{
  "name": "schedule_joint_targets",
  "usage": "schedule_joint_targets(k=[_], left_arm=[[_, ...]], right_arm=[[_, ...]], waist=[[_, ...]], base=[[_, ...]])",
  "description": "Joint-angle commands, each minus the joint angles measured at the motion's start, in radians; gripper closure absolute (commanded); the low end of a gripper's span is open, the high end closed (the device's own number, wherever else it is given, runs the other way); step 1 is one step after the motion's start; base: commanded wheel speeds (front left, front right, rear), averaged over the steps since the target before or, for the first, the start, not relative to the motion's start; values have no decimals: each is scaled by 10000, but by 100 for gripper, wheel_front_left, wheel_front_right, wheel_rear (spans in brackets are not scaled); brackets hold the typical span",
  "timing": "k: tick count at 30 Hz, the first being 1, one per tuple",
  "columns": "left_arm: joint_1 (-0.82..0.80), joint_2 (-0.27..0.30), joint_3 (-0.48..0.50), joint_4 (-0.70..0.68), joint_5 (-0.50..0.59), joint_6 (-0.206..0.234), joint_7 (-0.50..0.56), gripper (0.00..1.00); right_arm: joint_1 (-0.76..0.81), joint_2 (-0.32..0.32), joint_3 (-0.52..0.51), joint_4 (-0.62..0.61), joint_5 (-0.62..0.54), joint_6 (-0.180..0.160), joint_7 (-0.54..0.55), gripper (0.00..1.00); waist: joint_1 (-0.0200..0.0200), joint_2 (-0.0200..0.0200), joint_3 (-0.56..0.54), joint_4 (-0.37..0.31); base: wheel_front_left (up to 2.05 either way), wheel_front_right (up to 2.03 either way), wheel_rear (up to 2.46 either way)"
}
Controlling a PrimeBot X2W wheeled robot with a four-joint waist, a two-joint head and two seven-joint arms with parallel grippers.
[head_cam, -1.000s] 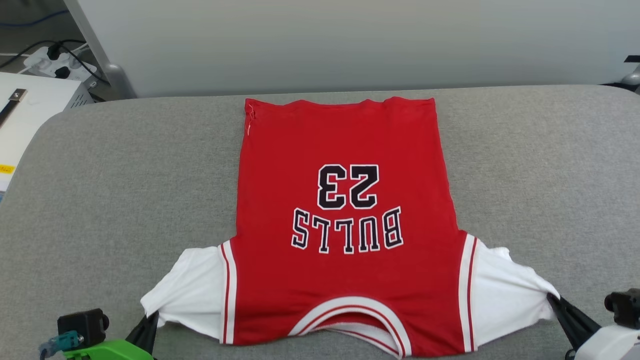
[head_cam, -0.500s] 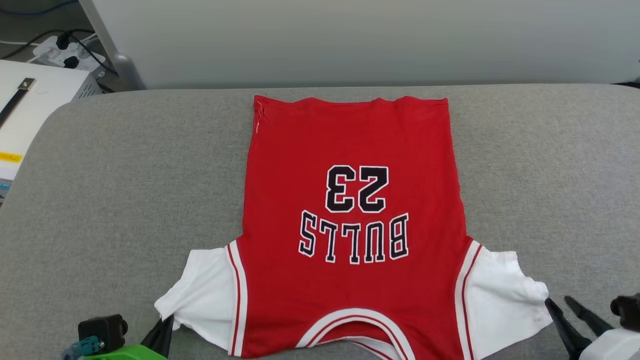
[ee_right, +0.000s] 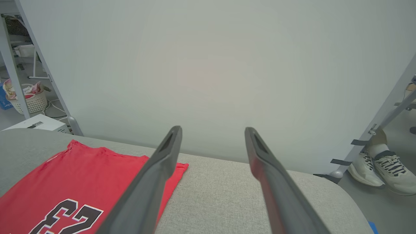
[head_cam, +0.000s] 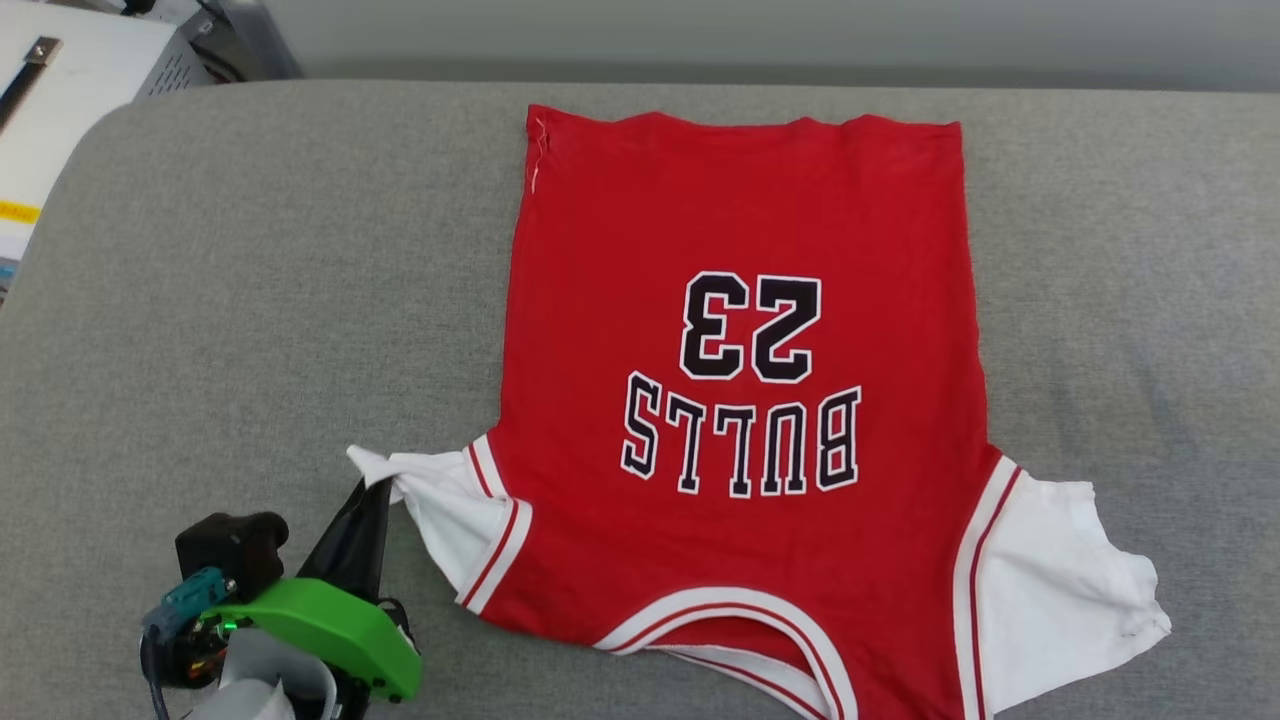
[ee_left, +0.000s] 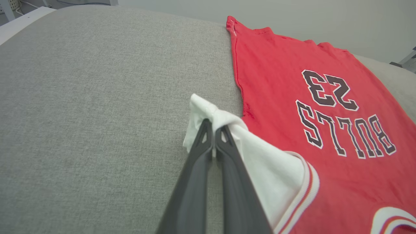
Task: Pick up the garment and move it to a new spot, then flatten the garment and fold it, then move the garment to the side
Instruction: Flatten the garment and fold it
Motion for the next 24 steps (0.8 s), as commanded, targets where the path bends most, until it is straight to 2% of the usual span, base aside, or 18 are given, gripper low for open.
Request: schedule_joint_targets(k=[1,7,15,19,24], left_arm=[[-309,-110,29,-120,280,38,-54,100],[-1004,-573,99,-506,936,3,-56,100],[-1409,-1231,333,-827,1643,-117,-57,100],[-1596,-1539,448,-972,1950,-237,-58,100],[-1793,-1869,515,-1035,2256,-451,-58,100]], right_arm=[[-682,-163,64,69,100,-9,575,0],[-3789,-825,797,1238,447,-9,3628,0],[-6705,-817,1991,3304,905,-9,7718,0],[-7580,-833,2274,3991,763,-9,8858,0],[-8193,-791,2360,4579,463,-9,9157,0]], waist=[[1,0,1007,577],[1,0,2198,1122],[1,0,3399,1632],[1,0,3922,1921],[1,0,4422,2254]], base=[[0,0,0],[0,0,0],[0,0,0],[0,0,0],[0,0,0]])
